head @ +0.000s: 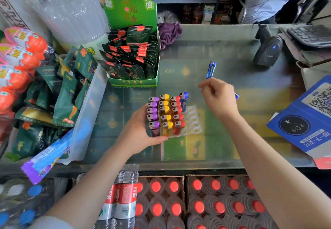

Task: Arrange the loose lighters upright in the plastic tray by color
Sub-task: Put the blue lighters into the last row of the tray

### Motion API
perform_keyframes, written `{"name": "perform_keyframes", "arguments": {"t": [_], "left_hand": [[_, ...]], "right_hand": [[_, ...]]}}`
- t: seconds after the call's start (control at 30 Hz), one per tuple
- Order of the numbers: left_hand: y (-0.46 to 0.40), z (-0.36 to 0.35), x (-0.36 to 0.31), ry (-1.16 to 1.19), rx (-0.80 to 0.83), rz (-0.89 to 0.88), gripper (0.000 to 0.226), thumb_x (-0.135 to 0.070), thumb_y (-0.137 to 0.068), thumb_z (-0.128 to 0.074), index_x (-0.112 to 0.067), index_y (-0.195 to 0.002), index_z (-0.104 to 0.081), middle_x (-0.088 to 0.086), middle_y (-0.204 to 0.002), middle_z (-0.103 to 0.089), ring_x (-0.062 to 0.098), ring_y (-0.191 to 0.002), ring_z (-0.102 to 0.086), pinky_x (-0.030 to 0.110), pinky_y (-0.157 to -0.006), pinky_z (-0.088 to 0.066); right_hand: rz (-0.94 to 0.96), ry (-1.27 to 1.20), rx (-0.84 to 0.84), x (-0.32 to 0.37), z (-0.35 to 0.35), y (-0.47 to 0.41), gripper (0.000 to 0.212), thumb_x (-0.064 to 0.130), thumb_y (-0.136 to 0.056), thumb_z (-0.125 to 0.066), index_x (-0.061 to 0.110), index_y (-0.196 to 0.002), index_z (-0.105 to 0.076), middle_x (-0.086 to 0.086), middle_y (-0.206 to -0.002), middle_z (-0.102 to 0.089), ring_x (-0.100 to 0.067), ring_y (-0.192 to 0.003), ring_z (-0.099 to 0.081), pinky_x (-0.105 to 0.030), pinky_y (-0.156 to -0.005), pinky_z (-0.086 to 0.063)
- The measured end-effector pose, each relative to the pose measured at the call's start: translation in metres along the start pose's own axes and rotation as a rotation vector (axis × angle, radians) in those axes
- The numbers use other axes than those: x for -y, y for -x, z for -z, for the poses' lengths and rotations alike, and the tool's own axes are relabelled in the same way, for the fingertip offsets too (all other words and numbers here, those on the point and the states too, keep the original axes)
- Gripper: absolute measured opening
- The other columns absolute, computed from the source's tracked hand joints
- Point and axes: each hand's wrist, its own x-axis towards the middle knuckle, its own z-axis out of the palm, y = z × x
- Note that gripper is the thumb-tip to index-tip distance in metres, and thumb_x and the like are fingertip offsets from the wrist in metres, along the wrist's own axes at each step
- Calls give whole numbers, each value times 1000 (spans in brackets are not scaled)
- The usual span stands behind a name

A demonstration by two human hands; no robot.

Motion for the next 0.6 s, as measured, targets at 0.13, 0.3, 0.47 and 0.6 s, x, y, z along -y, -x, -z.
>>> {"name": "perform_keyframes", "arguments": {"t": [0.13,0.3,0.47,0.6], "left_hand": [[-4,2,-3,-25,-2,8,82,-50,-53,-79,-31,-123,-42,-17,-118,-50,5,-107,-48,31,-89,-43],[-8,5,-9,-63,12,22,81,-47,-53,-81,-31,-122,-42,-21,-112,-45,-1,-100,-41,24,-83,-38],[-9,6,-10,-49,13,24,78,-42,-55,-81,-32,-122,-42,-34,-104,-39,-4,-102,-38,20,-84,-33],[-10,7,-10,-43,21,15,77,-40,-55,-81,-35,-120,-41,-41,-102,-35,-7,-102,-36,17,-84,-32]], "right_hand": [[-243,205,-149,-13,-9,-36,24,13,-89,-39,6,-93,-62,-13,-99,-61,-31,-91,-54,-32,-66,-38],[-392,312,-62,-26,-18,-68,26,14,-89,-37,0,-98,-56,-18,-104,-58,-36,-100,-52,-34,-68,-39],[-432,400,55,-23,-25,-81,16,21,-82,-54,6,-83,-48,-13,-84,-54,-30,-88,-54,-30,-66,-38],[-434,415,105,-13,-28,-87,20,11,-83,-50,9,-66,-41,-13,-84,-50,-30,-83,-50,-31,-67,-39]]}}
